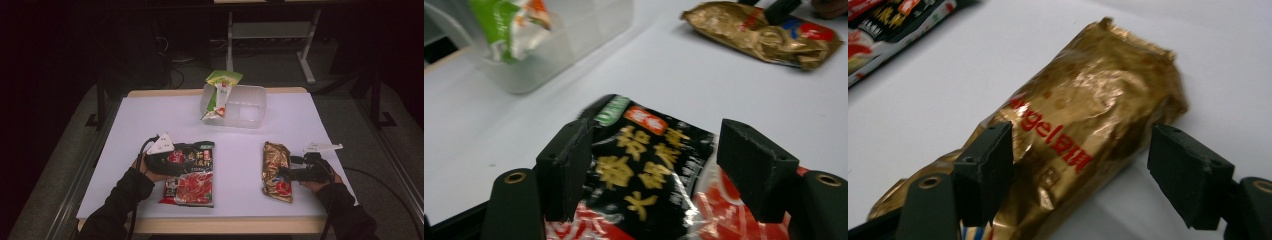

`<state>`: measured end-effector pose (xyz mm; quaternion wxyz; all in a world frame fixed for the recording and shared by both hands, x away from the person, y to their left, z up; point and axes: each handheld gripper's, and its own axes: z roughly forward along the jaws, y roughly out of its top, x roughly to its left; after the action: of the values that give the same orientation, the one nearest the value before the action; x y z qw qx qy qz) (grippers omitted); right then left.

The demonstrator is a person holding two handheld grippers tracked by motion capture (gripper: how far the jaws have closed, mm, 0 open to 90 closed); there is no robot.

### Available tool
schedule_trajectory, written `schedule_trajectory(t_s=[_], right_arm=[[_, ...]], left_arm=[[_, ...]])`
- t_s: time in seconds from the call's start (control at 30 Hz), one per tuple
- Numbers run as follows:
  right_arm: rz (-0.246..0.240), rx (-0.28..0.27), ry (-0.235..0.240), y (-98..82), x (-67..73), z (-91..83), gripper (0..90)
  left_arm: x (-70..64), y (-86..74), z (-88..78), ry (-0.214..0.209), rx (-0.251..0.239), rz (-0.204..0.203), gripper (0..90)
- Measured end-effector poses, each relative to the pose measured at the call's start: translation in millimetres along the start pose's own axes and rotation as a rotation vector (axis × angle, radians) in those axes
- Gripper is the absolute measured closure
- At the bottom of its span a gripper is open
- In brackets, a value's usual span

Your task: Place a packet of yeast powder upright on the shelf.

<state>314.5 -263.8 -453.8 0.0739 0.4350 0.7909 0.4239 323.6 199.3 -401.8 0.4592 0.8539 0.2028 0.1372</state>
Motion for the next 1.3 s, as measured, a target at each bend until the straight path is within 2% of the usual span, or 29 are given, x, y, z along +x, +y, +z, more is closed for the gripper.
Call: schedule_trajectory(t_s=[0.07, 0.13, 0.17, 0.23, 0.3, 0.47, 0.57, 0.73, 0.87, 0.97, 1.03, 1.1, 1.23, 1.3], right_arm=[[0.017, 0.024, 0.016, 0.4, 2.5, 1.9, 25.0], [0.034, 0.052, 0.065, -0.2, 4.0, 3.9, 23.3], [0.025, 0.063, 0.077, -0.2, 5.7, 4.8, 23.5], [0.019, 0.076, 0.073, 0.7, 9.8, 5.7, 24.2], [0.019, 0.090, 0.078, 2.0, 12.8, 6.3, 30.6], [0.030, 0.107, 0.171, 1.9, 16.6, 9.9, 48.2], [0.020, 0.117, 0.179, 3.3, 19.7, 10.9, 52.5], [-0.005, 0.110, 0.202, 3.2, 22.1, 10.9, 57.7], [-0.025, 0.108, 0.204, 3.8, 23.8, 10.6, 58.1], [-0.032, 0.098, 0.213, 2.9, 23.9, 11.2, 58.2], [-0.035, 0.097, 0.217, 2.8, 24.1, 11.4, 58.2], [-0.046, 0.100, 0.222, 3.0, 25.4, 11.5, 58.3], [-0.076, 0.090, 0.235, 2.1, 28.4, 12.6, 58.9], [-0.090, 0.084, 0.237, 2.4, 29.9, 12.2, 60.2]], left_arm=[[-3.4, 1.7, 2.3, -0.015, -0.006, -0.003, 29.4], [-5.6, 2.9, 6.3, -0.046, -0.018, -0.028, 29.4], [-7.3, 2.9, 9.3, -0.058, -0.014, -0.030, 29.4], [-11.5, 2.6, 16.1, -0.076, 0.007, -0.019, 29.3], [-15.2, 2.7, 23.4, -0.087, 0.024, -0.019, 29.2], [-21.9, 6.9, 37.2, -0.115, 0.040, -0.028, 28.4], [-24.9, 10.0, 46.8, -0.140, 0.049, -0.060, 28.2], [-37.7, 18.6, 63.2, -0.169, 0.058, -0.055, 27.0], [-43.0, 24.5, 76.0, -0.154, 0.082, -0.063, 25.9], [-45.2, 29.7, 86.7, -0.155, 0.090, -0.101, 25.3], [-46.7, 32.6, 95.8, -0.172, 0.100, -0.122, 25.4], [-48.4, 34.7, 106.7, -0.152, 0.128, -0.147, 25.4], [-45.4, 37.1, 123.7, -0.121, 0.193, -0.225, 23.8], [-42.5, 38.2, 127.0, -0.145, 0.200, -0.257, 23.1]])
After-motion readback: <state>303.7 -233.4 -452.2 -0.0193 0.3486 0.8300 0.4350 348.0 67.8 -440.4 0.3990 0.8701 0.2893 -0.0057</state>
